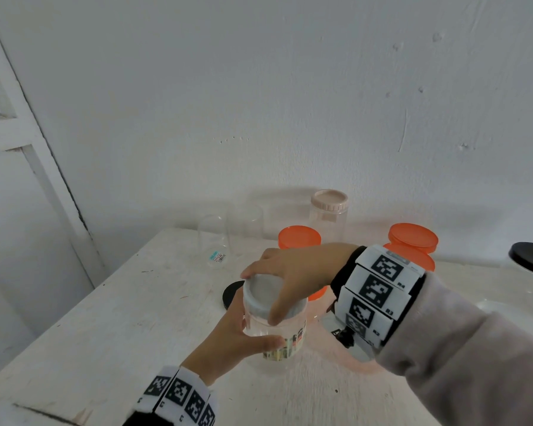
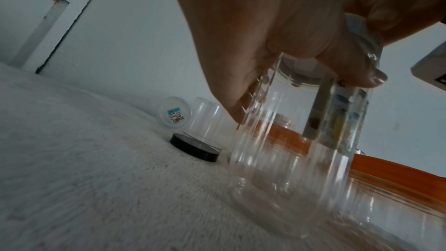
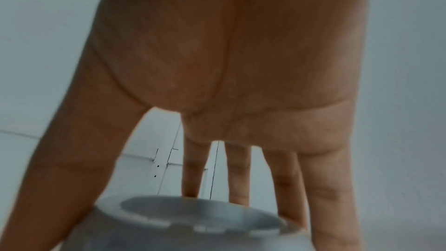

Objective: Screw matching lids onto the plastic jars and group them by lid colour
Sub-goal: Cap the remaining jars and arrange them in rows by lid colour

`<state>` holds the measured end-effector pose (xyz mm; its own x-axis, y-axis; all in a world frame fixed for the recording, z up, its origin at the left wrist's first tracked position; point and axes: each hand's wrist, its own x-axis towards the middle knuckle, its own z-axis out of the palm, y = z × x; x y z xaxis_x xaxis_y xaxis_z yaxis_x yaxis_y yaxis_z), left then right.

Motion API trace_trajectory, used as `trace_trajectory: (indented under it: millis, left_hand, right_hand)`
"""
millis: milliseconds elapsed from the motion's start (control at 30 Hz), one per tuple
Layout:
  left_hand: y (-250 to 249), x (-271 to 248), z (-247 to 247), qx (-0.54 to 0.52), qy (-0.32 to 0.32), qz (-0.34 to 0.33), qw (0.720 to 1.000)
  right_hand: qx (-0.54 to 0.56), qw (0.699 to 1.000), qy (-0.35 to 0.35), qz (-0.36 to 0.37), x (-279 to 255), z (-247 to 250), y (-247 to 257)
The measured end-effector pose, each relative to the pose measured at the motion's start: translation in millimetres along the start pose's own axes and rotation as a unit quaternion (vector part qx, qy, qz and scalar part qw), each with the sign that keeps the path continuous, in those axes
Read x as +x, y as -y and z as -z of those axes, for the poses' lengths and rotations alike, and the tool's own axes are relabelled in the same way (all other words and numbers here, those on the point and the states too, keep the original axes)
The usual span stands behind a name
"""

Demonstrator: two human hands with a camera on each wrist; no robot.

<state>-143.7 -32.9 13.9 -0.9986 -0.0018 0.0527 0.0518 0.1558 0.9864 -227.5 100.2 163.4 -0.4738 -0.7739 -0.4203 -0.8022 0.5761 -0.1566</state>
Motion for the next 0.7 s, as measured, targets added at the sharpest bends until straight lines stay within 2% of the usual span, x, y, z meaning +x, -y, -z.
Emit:
trace_trajectory:
  millis: [200, 267, 400, 500, 700]
  left_hand:
    - [1.0, -1.1, 0.5, -0.004, 0.003, 0.002, 1.000]
    - [1.2, -0.9, 0.1, -0.003, 0.002, 0.002, 1.000]
    - [1.2, -0.6, -0.2, -0.008, -0.008, 0.000, 1.000]
    - [1.1, -0.7, -0.6, -0.009, -0.003, -0.007, 1.000]
    - [0.4, -1.0, -1.5, -0.017, 0.003, -0.010, 1.000]
  right_hand:
    - [-0.006, 0.995, -0.069, -0.065, 6.4, -16.7, 3.0]
    - [0.001, 0.996, -0.057, -0.073, 5.4, -16.2, 2.5]
    - [0.002, 1.000, -0.005, -0.025, -0.9, -6.5, 1.9]
    - [-0.013, 1.000, -0.023, -0.005, 1.4, -7.2, 1.8]
    - [-0.027, 0.998, -0.056, -0.028, 6.0, -18.4, 0.8]
